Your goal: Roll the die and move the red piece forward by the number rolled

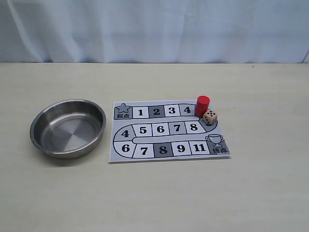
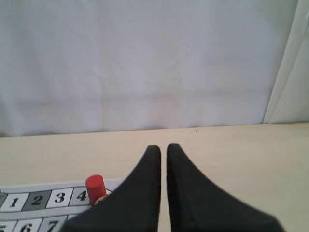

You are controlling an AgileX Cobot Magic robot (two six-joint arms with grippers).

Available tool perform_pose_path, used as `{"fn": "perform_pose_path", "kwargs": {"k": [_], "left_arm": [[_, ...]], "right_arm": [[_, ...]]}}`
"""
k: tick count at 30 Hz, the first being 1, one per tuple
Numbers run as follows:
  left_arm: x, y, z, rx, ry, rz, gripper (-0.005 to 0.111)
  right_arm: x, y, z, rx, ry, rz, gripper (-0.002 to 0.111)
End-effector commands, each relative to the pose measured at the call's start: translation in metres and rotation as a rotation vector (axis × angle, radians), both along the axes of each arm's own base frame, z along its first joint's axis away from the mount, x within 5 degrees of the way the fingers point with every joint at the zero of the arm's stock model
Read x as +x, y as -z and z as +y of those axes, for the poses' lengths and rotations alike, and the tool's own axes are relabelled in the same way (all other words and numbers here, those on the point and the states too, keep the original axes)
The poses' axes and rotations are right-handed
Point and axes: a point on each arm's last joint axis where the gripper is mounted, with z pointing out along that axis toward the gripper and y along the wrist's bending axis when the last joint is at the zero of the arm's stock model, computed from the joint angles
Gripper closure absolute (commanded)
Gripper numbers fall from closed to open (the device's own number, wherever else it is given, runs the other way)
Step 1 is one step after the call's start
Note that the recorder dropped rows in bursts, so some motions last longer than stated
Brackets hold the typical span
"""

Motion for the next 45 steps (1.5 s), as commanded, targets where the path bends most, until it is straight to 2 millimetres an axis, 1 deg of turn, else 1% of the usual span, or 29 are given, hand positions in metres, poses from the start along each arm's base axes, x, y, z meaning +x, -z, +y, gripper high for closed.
{"fn": "perform_pose_path", "kwargs": {"k": [1,5,9,13,15,17,21,22,25,45], "left_arm": [[0.0,0.0,-0.001,0.001,0.011,-0.011,0.107],[0.0,0.0,-0.001,0.001,0.011,-0.011,0.107],[0.0,0.0,-0.001,0.001,0.011,-0.011,0.107],[0.0,0.0,-0.001,0.001,0.011,-0.011,0.107],[0.0,0.0,-0.001,0.001,0.011,-0.011,0.107],[0.0,0.0,-0.001,0.001,0.011,-0.011,0.107],[0.0,0.0,-0.001,0.001,0.011,-0.011,0.107],[0.0,0.0,-0.001,0.001,0.011,-0.011,0.107],[0.0,0.0,-0.001,-0.001,0.011,-0.011,0.107],[0.0,0.0,-0.001,-0.001,0.011,-0.011,0.107]], "right_arm": [[-0.004,0.012,-0.003,-0.033,0.029,0.072,0.104],[-0.02,0.027,-0.003,-0.031,0.036,0.007,0.104],[-0.036,0.056,-0.002,0.052,0.033,-0.034,0.104],[-0.044,0.087,0.0,0.169,0.031,-0.024,0.104],[-0.046,0.088,0.0,0.181,0.028,-0.049,0.104],[-0.051,0.09,0.0,0.149,0.029,-0.041,0.104],[-0.053,0.101,0.002,0.079,-0.006,0.08,0.104],[-0.055,0.107,0.005,0.049,-0.054,0.151,0.104],[-0.055,0.107,0.009,0.03,-0.108,0.152,0.104],[-0.055,0.107,0.009,0.034,-0.108,0.152,0.104]]}}
